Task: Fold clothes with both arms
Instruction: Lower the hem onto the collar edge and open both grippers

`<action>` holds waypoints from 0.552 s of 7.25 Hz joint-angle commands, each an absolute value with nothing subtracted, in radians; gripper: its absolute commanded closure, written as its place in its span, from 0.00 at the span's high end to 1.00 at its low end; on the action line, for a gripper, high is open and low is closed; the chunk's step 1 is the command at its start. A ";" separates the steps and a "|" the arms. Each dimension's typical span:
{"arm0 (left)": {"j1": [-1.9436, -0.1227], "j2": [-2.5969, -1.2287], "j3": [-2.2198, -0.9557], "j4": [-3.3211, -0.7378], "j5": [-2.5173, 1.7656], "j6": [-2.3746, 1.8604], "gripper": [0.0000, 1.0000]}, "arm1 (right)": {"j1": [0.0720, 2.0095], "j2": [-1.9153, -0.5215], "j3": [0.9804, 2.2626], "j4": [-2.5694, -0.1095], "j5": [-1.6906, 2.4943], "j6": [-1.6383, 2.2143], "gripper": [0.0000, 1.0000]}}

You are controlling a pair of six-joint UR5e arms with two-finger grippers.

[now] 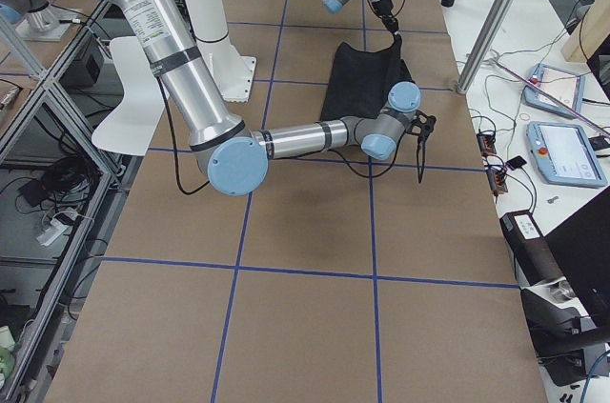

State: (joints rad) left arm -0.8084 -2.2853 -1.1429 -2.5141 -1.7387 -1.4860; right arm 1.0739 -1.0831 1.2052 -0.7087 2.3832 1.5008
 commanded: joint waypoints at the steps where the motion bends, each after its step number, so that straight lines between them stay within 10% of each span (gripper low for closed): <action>1: -0.810 -2.289 -1.111 -2.517 -1.726 -1.485 0.00 | 1.074 -1.083 1.187 -0.709 2.382 1.500 0.00; 4: -0.810 -2.290 -1.097 -2.517 -1.723 -1.485 0.00 | 1.074 -1.085 1.186 -0.710 2.382 1.506 0.00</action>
